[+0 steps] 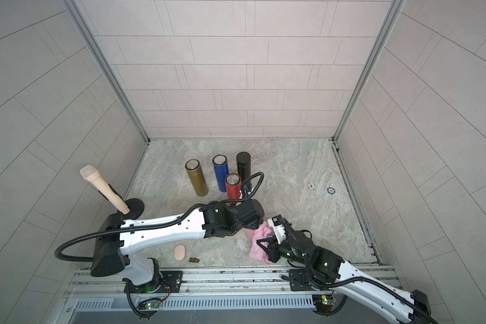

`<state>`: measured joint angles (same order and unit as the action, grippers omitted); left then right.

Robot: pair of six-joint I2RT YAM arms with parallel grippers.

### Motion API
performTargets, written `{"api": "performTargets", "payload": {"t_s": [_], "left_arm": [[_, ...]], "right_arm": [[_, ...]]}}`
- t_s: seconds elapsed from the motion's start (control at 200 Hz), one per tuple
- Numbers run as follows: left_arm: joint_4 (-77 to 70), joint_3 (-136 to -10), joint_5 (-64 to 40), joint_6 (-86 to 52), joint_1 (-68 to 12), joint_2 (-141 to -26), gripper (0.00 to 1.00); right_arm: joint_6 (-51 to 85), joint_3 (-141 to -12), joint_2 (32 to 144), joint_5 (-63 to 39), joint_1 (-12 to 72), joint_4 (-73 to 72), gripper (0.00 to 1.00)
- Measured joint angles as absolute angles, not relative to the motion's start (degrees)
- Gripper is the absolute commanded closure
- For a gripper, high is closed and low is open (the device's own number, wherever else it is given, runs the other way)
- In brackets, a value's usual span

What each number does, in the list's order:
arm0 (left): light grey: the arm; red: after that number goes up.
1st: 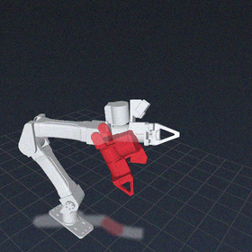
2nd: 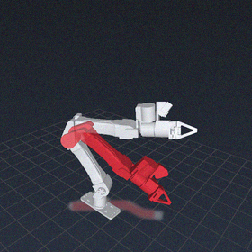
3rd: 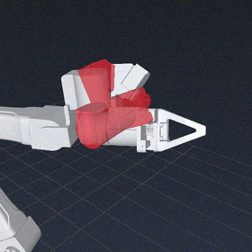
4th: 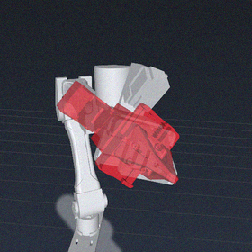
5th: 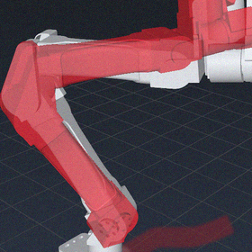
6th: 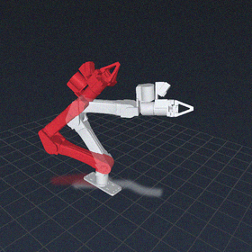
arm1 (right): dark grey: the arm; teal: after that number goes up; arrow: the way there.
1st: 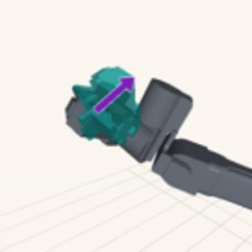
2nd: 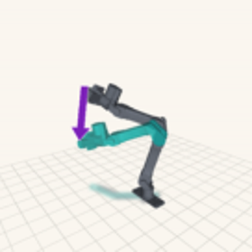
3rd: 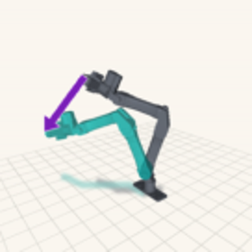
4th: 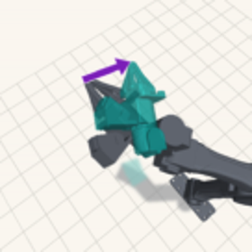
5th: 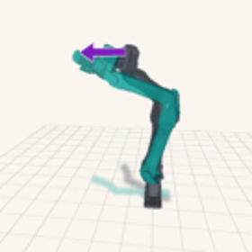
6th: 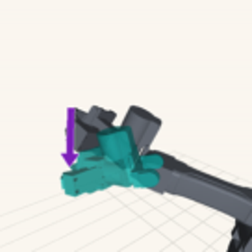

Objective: Wipe the surface of the thermos
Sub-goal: Wipe the dirt from the surface of the thermos.

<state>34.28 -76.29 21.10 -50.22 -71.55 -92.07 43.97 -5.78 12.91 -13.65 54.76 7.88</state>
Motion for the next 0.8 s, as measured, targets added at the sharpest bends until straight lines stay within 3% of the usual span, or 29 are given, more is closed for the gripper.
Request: {"api": "performTargets", "payload": {"t_s": [0.165, 0.465, 0.801], "left_arm": [[32.99, -76.62, 20.82, -50.92, -71.55, -92.79, 1.0], [31.99, -76.71, 21.28, -51.0, -71.53, -93.12, 1.0], [30.09, -76.71, 22.92, -50.74, -71.53, -93.19, 1.0]], "right_arm": [[43.97, -6.46, 6.94, -12.6, 54.74, 2.87, 1.0], [46.92, -7.44, 17.96, -14.28, 54.87, 0.12, 1.0], [48.66, -5.67, 16.43, -13.85, 55.16, 1.54, 1.0]]}}
